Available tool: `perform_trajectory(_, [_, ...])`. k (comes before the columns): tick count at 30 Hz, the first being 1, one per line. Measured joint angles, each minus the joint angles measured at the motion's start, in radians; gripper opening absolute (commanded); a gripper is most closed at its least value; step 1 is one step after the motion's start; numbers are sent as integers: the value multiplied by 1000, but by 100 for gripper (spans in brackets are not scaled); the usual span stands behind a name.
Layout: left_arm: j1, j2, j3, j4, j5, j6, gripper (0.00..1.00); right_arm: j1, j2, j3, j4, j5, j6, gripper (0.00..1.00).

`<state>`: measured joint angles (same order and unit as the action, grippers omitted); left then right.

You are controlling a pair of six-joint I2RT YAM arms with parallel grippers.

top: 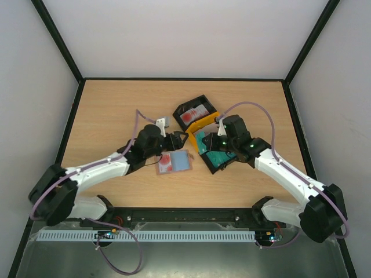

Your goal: Put the credit cards into the card holder

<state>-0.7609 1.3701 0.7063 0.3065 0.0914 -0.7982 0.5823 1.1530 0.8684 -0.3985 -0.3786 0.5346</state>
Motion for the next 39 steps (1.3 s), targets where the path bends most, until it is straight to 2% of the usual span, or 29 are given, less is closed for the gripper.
perform_trajectory(4, [38,-137,-38,-27,-17,-7,91,0,26,-87,210,-98,136,2])
perform_trajectory(11, [112,-291,-50,-74,54,-48,91,0,99,-135,582,-241,418,2])
perform_trajectory(15, [164,-335,-51,-71,141,-93,78,1,130,-137,823,-351,589,2])
perform_trajectory(20, [227,-357,-51,-4,291,-163,56,1,154,-137,1001,-446,732,2])
perform_trajectory(25, [232,-377,-51,87,391,-217,39,1,158,-137,1156,-523,845,2])
perform_trajectory(28, [232,-383,-51,127,432,-236,28,1,158,-139,1213,-544,889,2])
perform_trajectory(35, [232,-383,-55,179,474,-269,17,1,158,-152,1265,-557,930,2])
perform_trajectory(39, [232,-383,-67,188,486,-279,4,1,158,-159,1271,-557,933,2])
